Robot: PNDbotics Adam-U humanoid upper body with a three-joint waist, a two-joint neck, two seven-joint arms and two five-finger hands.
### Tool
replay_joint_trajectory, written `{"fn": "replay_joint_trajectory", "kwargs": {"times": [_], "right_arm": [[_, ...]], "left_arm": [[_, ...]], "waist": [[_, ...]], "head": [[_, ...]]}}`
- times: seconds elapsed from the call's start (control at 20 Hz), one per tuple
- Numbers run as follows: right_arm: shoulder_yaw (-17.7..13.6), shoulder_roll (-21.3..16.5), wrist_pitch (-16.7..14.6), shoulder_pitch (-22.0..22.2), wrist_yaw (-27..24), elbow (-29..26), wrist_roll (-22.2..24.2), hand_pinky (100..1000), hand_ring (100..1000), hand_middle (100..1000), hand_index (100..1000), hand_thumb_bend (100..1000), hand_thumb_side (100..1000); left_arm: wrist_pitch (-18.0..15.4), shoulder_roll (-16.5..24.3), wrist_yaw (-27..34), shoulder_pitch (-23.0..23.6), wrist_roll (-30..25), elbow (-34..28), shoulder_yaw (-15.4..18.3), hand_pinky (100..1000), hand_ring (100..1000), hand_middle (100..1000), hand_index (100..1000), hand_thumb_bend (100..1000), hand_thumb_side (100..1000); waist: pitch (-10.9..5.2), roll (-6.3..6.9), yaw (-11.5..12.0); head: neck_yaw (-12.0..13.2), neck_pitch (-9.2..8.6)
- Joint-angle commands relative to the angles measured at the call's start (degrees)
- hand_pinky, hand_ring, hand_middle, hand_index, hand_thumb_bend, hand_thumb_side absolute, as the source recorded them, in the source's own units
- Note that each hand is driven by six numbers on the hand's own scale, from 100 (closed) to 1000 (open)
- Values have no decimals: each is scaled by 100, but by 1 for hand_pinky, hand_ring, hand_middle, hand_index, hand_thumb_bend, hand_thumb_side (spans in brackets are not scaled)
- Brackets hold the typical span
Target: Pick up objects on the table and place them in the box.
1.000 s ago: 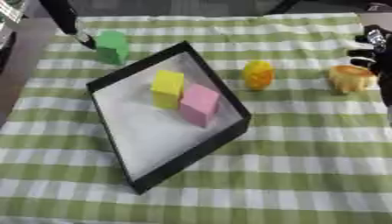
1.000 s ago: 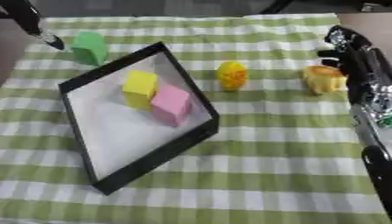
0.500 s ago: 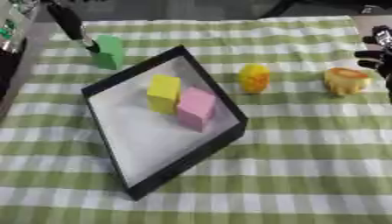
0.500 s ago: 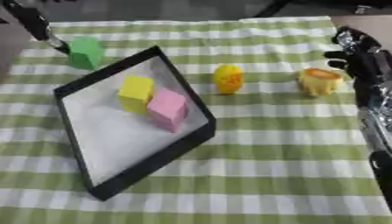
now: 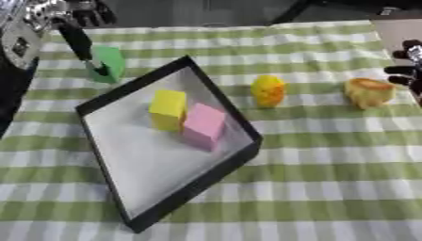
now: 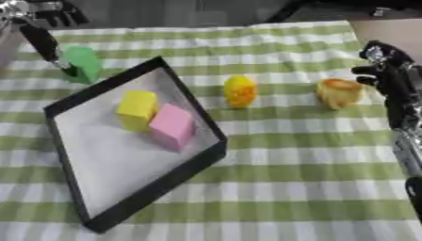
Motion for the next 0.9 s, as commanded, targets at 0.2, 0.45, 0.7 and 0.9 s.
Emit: {"fn": "replay_joint_trajectory", "kwargs": {"times": [0.2, 0.45, 0.7, 0.9], "right_arm": [[-36, -211, -16, -102, -38, -130, 21, 779, 716, 773, 868, 100, 696], [-30, -220, -18, -124, -37, -133, 34, 779, 716, 773, 868, 100, 698], [-33, -230, -23, -130, -41, -133, 39, 779, 716, 773, 868, 100, 700], [-31, -229, -23, -141, -43, -134, 49, 779, 716, 772, 867, 100, 702]], "left_arm": [[88, 170, -53, -162, -109, 144, 182, 815, 838, 817, 863, 796, 100], [133, 201, -10, -173, -238, 270, 213, 821, 846, 824, 861, 770, 100], [200, 197, -80, -198, -185, 386, 301, 819, 844, 818, 856, 757, 100], [215, 178, -104, -210, -8, 438, 363, 822, 848, 825, 856, 750, 100]], "waist": [[38, 43, -5], [91, 51, -45], [136, 56, -81], [175, 56, -110]], "head": [[28, -149], [30, -188], [45, -223], [52, -252]]}}
